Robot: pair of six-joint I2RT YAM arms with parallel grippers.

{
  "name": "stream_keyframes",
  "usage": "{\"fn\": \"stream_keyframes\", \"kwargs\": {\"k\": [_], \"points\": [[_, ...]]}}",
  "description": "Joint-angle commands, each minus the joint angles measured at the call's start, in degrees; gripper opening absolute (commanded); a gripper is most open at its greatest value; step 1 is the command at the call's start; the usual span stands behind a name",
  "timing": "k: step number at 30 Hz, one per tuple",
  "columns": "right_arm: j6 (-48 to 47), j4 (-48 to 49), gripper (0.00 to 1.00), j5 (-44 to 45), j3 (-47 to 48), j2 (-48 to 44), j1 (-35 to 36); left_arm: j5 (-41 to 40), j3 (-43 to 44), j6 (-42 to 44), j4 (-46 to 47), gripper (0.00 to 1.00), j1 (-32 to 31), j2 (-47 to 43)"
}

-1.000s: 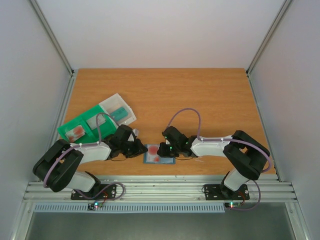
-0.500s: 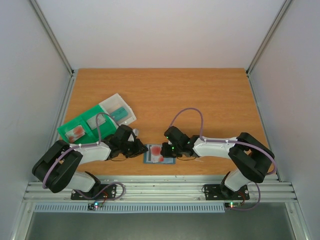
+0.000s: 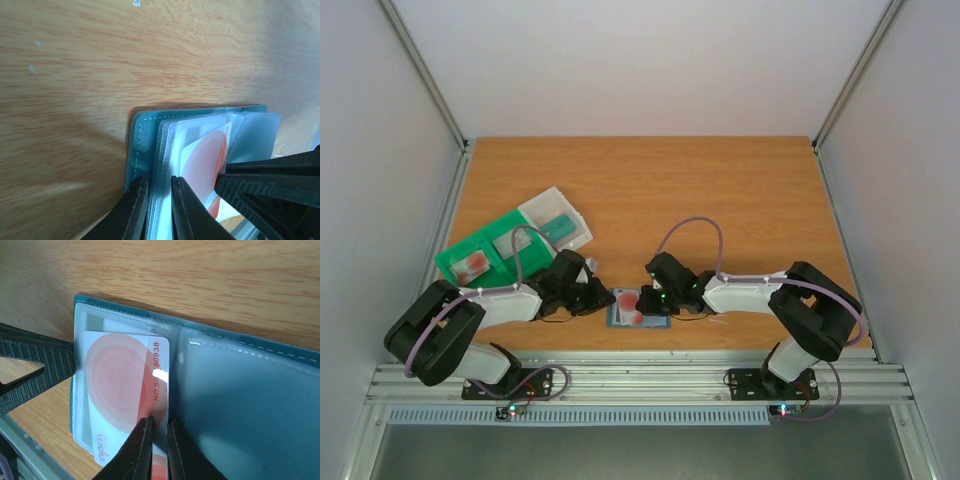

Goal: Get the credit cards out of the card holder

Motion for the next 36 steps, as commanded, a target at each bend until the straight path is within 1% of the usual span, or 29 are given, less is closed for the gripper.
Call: {"fn": "stream_keyframes", "kwargs": {"k": [1,4,17,21,26,29,31,33,36], "points": [[0.3,-0.6,0.08,1.5,-1.6,0.0,-0.3,-3.2,-1.1,-0.4,-3.4,0.14,-0.2,-0.4],[0.0,-0.8,0.01,1.8,-2.3,-2.0,-0.3,-3.3,-1.2,-0.9,-3.2,0.14,-0.2,-0.5],[-2.4,-4.4,0.01,2.8,-4.0,-10.0,-0.3,-3.4,-1.1,-2.5,-3.8,0.16,-0.2,-2.4],[-3.1,-5.5,0.01,2.7,-4.7,-12.7,-0.3,-3.9,-0.7,-3.0,-4.8,0.22,-0.2,-4.5],[-4.7,-8.3,0.01,1.6,-4.5,-16.2,-0.3,-4.9,2.8,-1.1,-13.1,0.37,-0.2,-7.8],[-7.2,-10.6,0.01,1.2,-3.7,-18.4,-0.3,-5.9,7.2,1.2,-19.3,0.47,-0.2,-10.6],[-9.3,-11.7,0.01,1.0,-3.6,-19.9,-0.3,-6.2,9.5,3.2,-22.7,0.52,-0.2,-12.5],[-11.0,-12.9,0.01,1.0,-3.2,-21.7,-0.3,-6.8,11.3,4.8,-25.4,0.54,-0.2,-14.2],[-13.1,-14.6,0.01,-1.1,-1.8,-23.7,-0.3,-5.5,13.3,6.4,-27.1,0.56,-0.3,-16.1]]}}
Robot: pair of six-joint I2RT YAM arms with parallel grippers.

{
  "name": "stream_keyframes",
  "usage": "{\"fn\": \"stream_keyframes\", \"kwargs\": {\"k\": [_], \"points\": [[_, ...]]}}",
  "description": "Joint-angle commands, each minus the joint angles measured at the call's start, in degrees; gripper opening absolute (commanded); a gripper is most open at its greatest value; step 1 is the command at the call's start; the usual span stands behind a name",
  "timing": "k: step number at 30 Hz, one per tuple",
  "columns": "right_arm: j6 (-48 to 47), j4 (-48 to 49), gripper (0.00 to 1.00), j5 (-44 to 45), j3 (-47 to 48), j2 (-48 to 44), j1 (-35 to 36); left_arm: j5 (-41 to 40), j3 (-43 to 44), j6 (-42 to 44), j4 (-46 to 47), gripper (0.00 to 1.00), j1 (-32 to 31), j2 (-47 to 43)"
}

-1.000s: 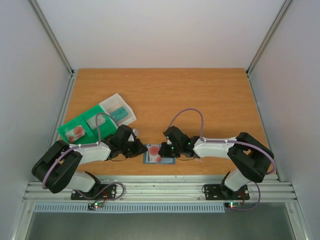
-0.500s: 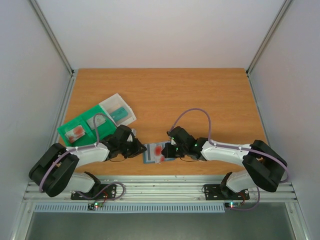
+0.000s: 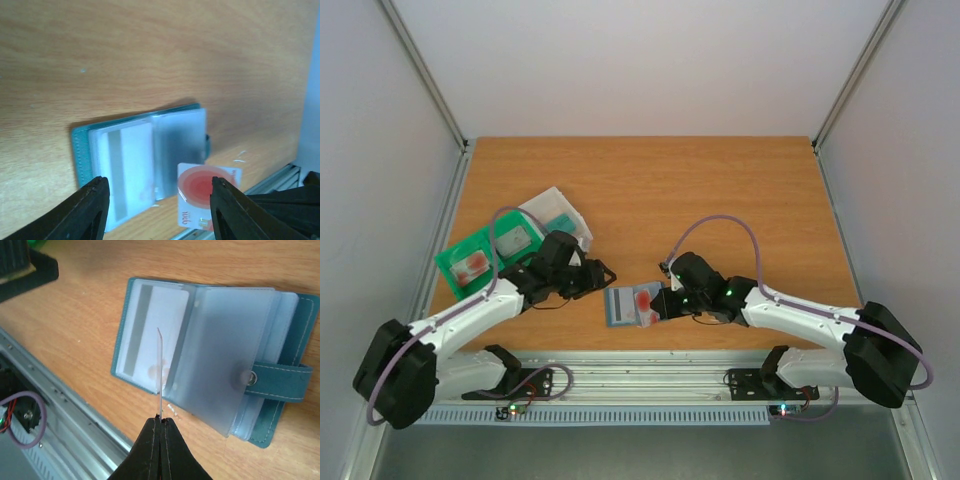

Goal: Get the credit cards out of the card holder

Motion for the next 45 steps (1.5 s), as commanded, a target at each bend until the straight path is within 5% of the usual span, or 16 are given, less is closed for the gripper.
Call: {"fn": "stream_keyframes", "kwargs": {"k": [1,11,16,23,32,37,43,45], "points": [[-5.3,-3.7,0.01,-2.9,2.7,-3.2,-0.2,0.7,3.1,4.2,-5.5,0.57,-0.2,-3.0],[-9.2,-9.7,0.01,-14.4,6.2,-8.7,-0.2,13.9,3.6,7.2,-5.9,0.57,-0.2,-9.4],[-6.0,-10.6,0.01,-13.3,6.7,-12.9,-0.2,17.7,4.3,6.4,-6.9,0.57,-0.2,-12.4],[6.4,-0.4,0.01,-9.7,4.0,-17.2,-0.2,19.5,-5.6,-8.0,14.1,0.58,-0.2,-19.4],[15.7,11.5,0.01,-5.7,2.5,-17.8,-0.2,19.8,-11.0,-20.0,35.7,0.55,-0.2,-17.5],[16.8,13.6,0.01,-7.0,2.5,-16.2,-0.1,20.3,-14.1,-26.7,46.8,0.37,-0.3,-15.3],[16.1,13.7,0.01,-8.1,1.6,-15.4,-0.2,19.5,-14.6,-27.2,47.5,0.05,-0.2,-15.6],[15.6,13.0,0.01,-8.4,1.4,-15.5,-0.1,19.7,-14.6,-26.9,47.1,0.01,-0.2,-15.5]]}}
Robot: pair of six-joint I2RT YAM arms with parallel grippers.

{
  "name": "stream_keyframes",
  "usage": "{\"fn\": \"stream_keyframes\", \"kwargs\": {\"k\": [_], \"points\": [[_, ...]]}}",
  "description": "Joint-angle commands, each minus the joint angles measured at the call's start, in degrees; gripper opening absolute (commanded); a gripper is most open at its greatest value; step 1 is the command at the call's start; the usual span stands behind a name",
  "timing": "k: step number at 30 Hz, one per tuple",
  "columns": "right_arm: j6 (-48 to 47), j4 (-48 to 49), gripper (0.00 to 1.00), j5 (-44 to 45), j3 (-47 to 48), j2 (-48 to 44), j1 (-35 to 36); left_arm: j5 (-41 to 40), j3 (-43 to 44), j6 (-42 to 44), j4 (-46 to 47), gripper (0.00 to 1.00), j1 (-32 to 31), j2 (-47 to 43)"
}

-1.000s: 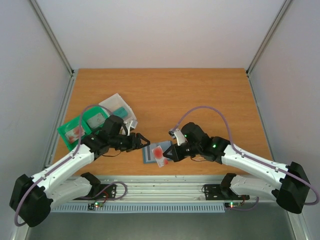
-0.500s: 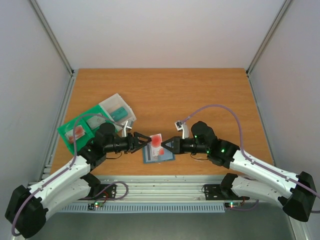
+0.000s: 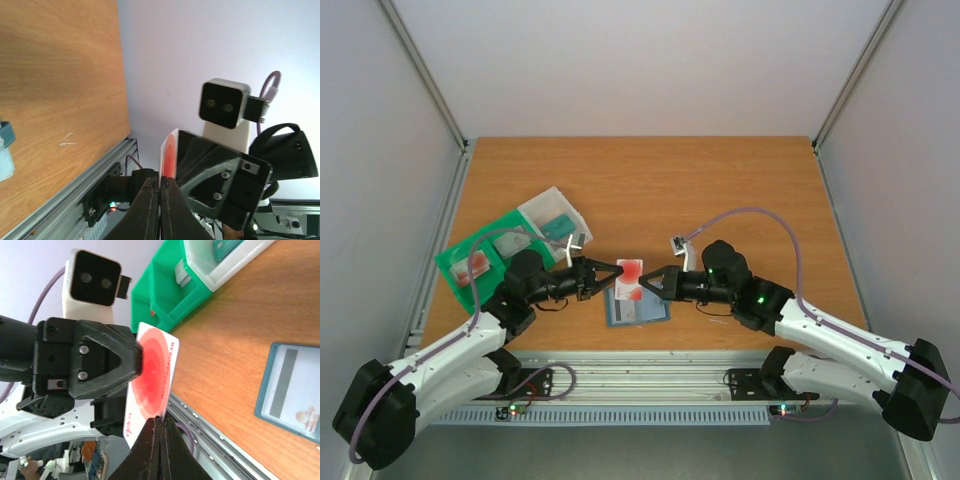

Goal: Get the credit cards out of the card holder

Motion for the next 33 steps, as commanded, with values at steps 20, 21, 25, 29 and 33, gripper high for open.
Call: {"fn": "stream_keyframes", "kwargs": {"k": [20,21,25,29,33], "points": [[-33.7,-37.0,0.29,3.5,18.2,0.1,0.1,9.5,8.9,17.3,-21.6,0.00,-0.4,-0.9],[-34.2,-37.6,0.30,2.4,19.0,0.7,0.1,10.0,9.0,17.4,-21.6,0.00,-0.3,-1.0],[-35.9,-39.7,0.34,-0.7,21.7,4.1,0.1,11.5,9.1,18.1,-21.7,0.00,-0.4,-1.6],[-36.5,-39.0,0.39,-5.0,22.4,6.5,0.1,13.7,8.2,17.9,-19.2,0.00,-0.8,-0.1],[-36.7,-38.3,0.44,-7.9,23.4,9.7,0.1,13.9,8.1,17.7,-17.6,0.01,-3.3,0.3]]}}
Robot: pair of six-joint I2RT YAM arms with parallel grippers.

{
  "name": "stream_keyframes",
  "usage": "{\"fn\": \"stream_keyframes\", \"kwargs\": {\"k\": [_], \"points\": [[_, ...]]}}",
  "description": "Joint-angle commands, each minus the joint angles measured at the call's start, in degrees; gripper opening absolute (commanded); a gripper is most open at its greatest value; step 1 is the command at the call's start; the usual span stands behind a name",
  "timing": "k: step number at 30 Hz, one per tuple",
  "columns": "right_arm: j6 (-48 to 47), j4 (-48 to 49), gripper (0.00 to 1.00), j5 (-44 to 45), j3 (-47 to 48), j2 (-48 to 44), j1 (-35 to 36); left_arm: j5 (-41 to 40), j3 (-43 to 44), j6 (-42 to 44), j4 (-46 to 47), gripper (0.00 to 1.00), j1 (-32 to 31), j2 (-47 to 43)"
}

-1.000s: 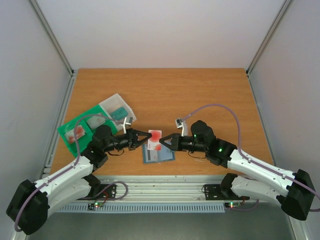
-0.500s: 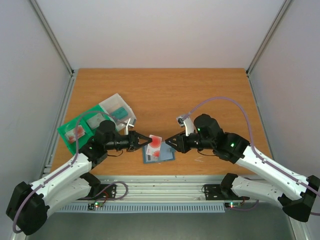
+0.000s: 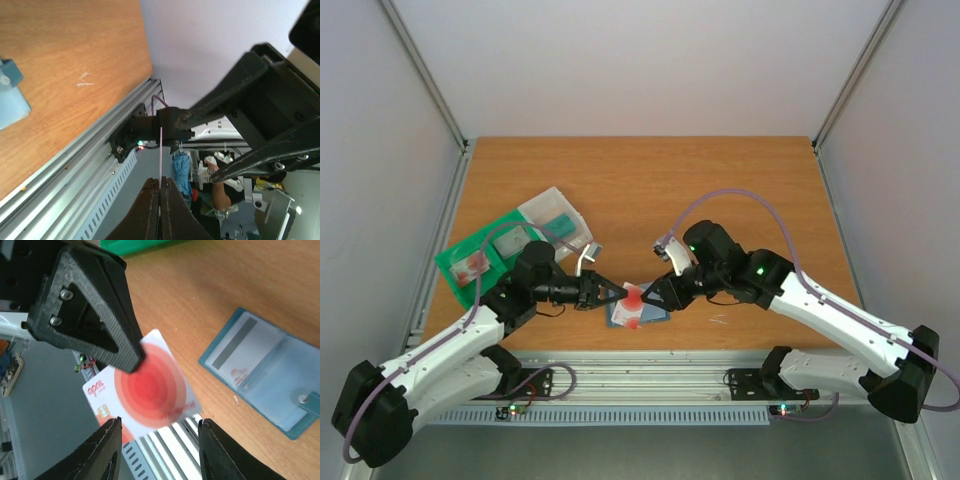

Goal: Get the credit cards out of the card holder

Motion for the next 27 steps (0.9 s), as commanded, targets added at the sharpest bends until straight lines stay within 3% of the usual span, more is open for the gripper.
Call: {"fn": "stream_keyframes", "kwargs": {"k": [1,7,12,16,27], "points": [[-2.0,-0.4,0.46,-5.1,2.7,3.1,0.3,2.3,1.0,1.3,3.6,0.01,-3.1,0.6],[-2.7,0.7,0.49,-10.3,3.4,6.2,0.3,2.8,1.3,1.9,6.1,0.01,-6.0,2.8],[-3.2,1.9,0.40,-16.6,1.9,5.5,0.3,3.2,1.4,2.1,6.6,0.00,-6.5,2.1],[-3.9,0.4,0.49,-15.1,1.4,5.0,0.3,3.2,1.1,2.3,7.0,0.01,-6.4,1.0],[-5.7,-3.6,0.48,-12.8,1.1,4.4,0.2,3.8,2.3,3.9,3.4,0.00,-6.5,-1.0]]}}
